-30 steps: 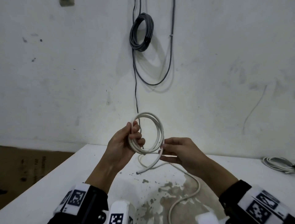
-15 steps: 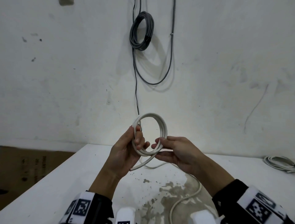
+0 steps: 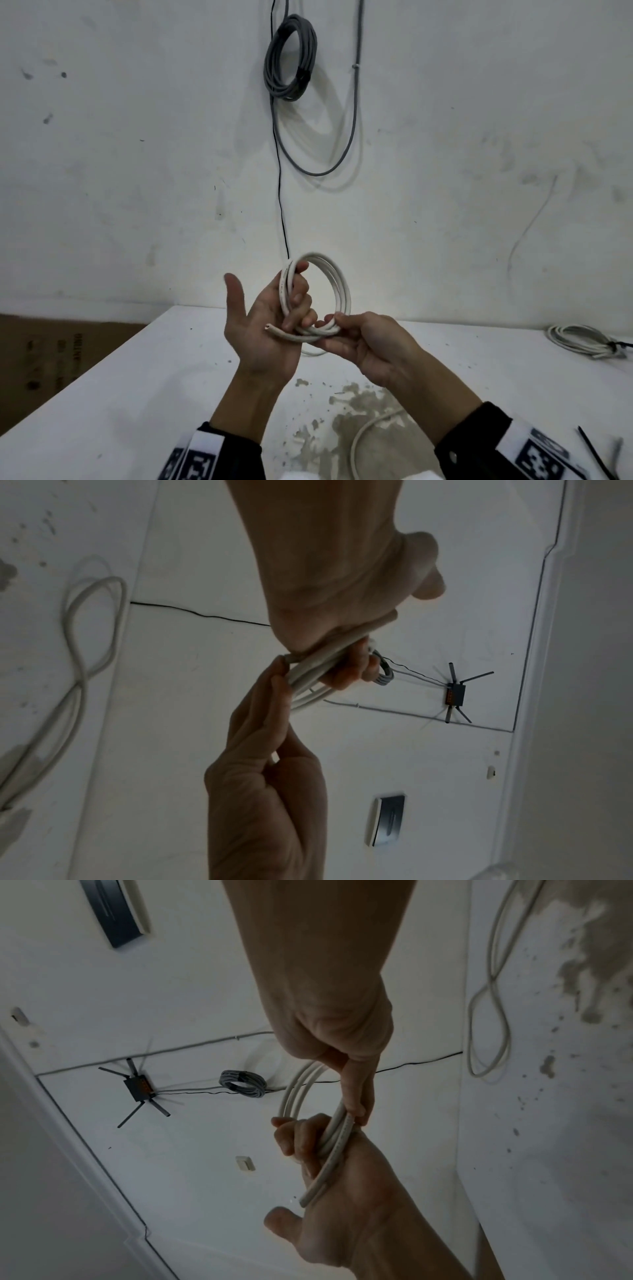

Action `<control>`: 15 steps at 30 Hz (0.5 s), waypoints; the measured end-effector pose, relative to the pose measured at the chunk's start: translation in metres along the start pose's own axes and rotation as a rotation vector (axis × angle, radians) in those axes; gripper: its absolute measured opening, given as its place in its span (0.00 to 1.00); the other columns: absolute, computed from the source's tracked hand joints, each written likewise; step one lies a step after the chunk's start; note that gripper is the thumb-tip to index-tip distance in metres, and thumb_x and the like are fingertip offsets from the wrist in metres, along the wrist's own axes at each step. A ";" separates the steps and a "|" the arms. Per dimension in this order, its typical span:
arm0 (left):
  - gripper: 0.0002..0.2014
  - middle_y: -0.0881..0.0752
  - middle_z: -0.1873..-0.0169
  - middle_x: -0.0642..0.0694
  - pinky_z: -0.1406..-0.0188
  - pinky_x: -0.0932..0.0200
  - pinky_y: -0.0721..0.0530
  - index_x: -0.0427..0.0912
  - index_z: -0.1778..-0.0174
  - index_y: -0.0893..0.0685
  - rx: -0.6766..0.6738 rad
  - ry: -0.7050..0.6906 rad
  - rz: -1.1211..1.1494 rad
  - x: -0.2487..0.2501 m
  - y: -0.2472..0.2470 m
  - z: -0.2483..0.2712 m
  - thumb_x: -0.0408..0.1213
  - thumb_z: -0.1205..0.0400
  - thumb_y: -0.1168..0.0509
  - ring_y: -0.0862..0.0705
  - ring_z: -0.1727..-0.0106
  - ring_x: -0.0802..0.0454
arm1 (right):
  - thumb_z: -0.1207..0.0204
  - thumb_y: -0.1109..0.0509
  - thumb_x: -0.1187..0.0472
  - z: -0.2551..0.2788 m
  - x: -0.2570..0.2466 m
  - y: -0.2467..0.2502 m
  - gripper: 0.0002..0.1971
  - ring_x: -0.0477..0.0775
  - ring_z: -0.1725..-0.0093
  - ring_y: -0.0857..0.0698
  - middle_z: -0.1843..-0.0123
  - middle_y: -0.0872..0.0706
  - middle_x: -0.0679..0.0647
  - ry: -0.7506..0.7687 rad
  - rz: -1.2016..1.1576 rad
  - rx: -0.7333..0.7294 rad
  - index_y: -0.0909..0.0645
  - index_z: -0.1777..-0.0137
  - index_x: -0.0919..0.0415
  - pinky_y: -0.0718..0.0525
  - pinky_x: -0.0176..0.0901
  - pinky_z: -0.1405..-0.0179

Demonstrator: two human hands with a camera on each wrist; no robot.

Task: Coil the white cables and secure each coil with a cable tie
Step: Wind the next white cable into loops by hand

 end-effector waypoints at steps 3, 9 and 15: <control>0.44 0.26 0.74 0.48 0.82 0.66 0.39 0.31 0.45 0.21 0.023 -0.042 -0.055 -0.006 -0.003 0.002 0.72 0.33 0.47 0.36 0.84 0.61 | 0.20 0.42 0.75 0.004 0.002 0.005 0.08 0.64 0.67 0.12 0.60 0.15 0.70 -0.008 -0.007 0.003 0.22 0.51 0.78 0.12 0.44 0.77; 0.41 0.29 0.88 0.48 0.90 0.74 0.43 0.33 0.64 0.18 0.326 0.154 -0.232 -0.026 0.025 -0.001 0.67 0.21 0.63 0.38 0.94 0.57 | 0.20 0.36 0.68 0.019 0.001 0.028 0.09 0.62 0.58 0.10 0.53 0.12 0.70 -0.002 0.262 -0.039 0.18 0.51 0.76 0.10 0.43 0.60; 0.47 0.30 0.91 0.46 0.92 0.75 0.46 0.31 0.70 0.16 0.112 0.689 -0.614 -0.068 0.026 0.010 0.67 0.22 0.69 0.44 0.94 0.60 | 0.26 0.29 0.54 0.051 -0.069 0.025 0.27 0.41 0.37 0.21 0.32 0.25 0.43 0.668 1.106 0.003 0.29 0.27 0.45 0.22 0.37 0.41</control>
Point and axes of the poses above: each hand's wrist, its own z-axis away from the middle knuckle, its own y-axis out of the back of the hand, x = y × z, the point moved 10 cm from there along -z, towards the middle knuckle
